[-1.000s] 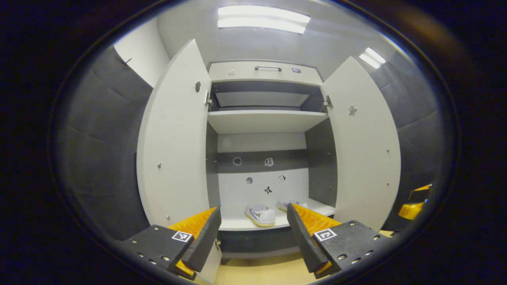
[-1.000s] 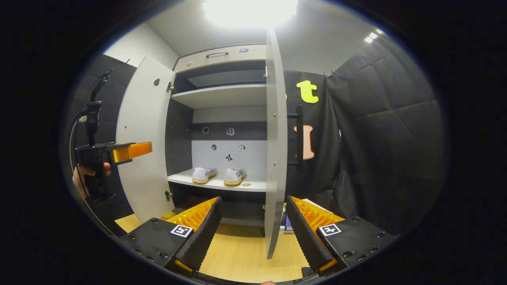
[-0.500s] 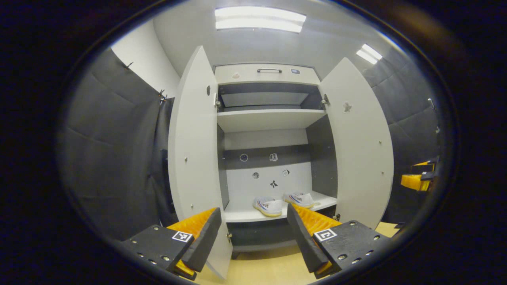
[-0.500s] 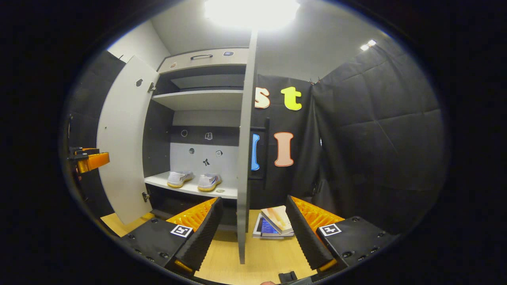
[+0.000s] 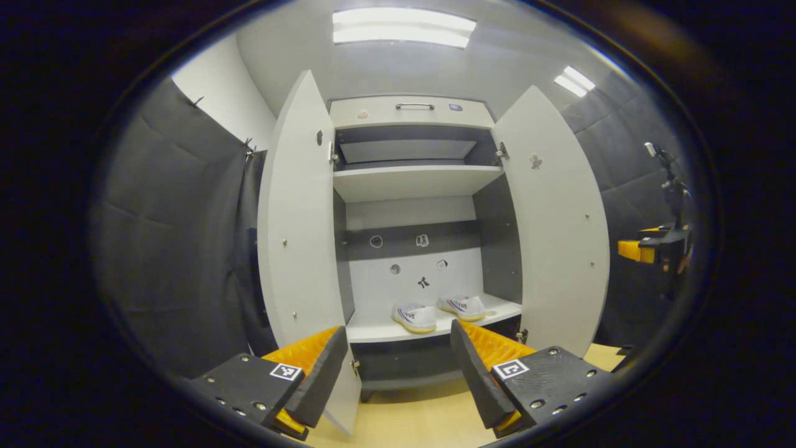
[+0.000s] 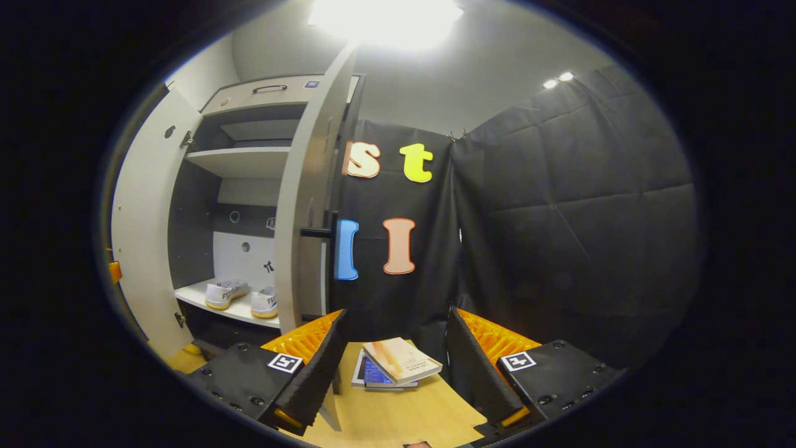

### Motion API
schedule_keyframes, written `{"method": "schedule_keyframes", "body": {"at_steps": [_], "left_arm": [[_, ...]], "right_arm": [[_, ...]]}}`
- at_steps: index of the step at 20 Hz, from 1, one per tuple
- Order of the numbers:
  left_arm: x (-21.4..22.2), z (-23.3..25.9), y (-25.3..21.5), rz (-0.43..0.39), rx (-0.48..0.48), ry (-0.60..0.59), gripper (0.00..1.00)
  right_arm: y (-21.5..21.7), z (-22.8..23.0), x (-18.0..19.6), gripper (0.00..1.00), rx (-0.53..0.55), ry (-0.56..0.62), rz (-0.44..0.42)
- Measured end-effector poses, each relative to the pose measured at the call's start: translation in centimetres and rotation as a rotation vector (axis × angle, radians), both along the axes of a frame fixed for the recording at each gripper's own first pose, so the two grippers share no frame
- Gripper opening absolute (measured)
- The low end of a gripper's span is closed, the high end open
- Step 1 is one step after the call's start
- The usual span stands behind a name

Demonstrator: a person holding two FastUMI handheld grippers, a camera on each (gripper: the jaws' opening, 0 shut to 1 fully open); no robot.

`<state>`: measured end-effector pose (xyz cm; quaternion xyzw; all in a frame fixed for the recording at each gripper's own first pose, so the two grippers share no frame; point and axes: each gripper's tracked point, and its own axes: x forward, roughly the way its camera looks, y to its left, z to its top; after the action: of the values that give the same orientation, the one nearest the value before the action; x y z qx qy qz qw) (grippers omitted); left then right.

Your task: Grab one shoe with the right hand and put it into the shoe cabinet, grab the other shoe with the left hand and put it into the shoe cabinet; then close the right door with the right hand and the left door with the left hand.

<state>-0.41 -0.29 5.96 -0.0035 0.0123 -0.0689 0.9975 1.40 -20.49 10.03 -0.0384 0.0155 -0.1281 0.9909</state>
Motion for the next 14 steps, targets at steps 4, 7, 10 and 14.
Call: {"method": "schedule_keyframes", "body": {"at_steps": [4,7,10,14], "left_arm": [[-0.4,-0.7,1.0,0.030,0.000,0.019,0.94],[-0.4,-1.2,1.9,0.052,0.003,0.031,0.95],[-0.4,-1.3,2.7,0.071,-0.009,0.031,0.95],[-0.4,-1.7,3.7,0.089,-0.009,0.045,0.95]], "right_arm": [[-0.3,0.7,1.7,1.00,0.023,-0.014,-0.039],[0.4,0.7,2.8,0.96,0.028,-0.008,-0.030],[0.9,0.7,3.4,0.92,-0.013,-0.007,-0.028],[1.4,1.0,3.4,0.97,-0.016,-0.003,-0.008]]}}
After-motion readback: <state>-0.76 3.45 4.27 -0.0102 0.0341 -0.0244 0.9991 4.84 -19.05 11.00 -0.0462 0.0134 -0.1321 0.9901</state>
